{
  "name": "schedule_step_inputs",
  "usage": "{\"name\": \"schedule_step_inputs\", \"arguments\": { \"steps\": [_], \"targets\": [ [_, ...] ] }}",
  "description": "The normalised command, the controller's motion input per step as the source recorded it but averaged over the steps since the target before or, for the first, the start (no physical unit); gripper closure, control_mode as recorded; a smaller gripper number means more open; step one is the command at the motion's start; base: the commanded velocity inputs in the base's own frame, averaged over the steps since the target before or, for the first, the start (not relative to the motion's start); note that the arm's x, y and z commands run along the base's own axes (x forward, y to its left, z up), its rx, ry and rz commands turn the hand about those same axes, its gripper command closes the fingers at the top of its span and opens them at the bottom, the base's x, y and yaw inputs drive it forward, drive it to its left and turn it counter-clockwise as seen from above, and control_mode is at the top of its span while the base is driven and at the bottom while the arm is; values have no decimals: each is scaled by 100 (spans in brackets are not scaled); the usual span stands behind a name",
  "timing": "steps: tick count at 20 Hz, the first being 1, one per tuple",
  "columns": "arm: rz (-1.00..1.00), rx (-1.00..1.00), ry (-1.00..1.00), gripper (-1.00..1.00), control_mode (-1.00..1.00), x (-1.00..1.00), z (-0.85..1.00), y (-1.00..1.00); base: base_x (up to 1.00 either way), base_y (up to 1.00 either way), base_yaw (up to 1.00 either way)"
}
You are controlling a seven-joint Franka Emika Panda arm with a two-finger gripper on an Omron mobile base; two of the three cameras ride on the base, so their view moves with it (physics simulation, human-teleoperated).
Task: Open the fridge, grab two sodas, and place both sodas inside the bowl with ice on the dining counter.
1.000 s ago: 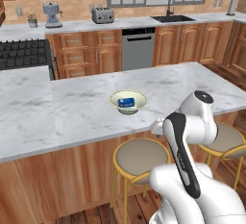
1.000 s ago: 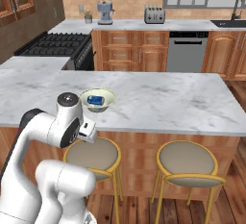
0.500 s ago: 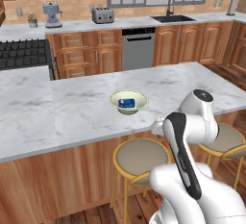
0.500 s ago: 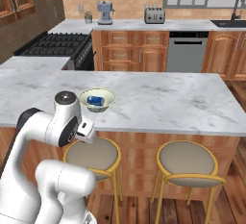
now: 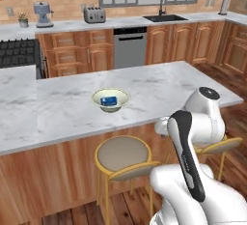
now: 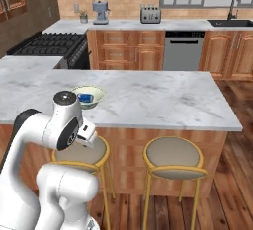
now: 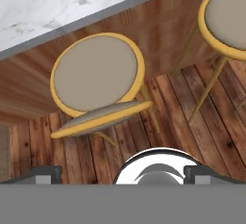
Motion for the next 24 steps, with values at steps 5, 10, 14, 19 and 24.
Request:
{"name": "schedule_step_inputs", "arguments": {
  "steps": [5,10,14,19,24],
  "targets": [
    [0,0,0,-100,100,0,0,0,2,-87,-3],
    [0,0,0,-100,100,0,0,0,16,-93,-1],
    [0,0,0,-100,100,0,0,0,19,-96,0],
    [0,0,0,-100,100,0,0,0,21,-83,0],
    [0,0,0,-100,100,0,0,0,41,-75,0]
  ]
}}
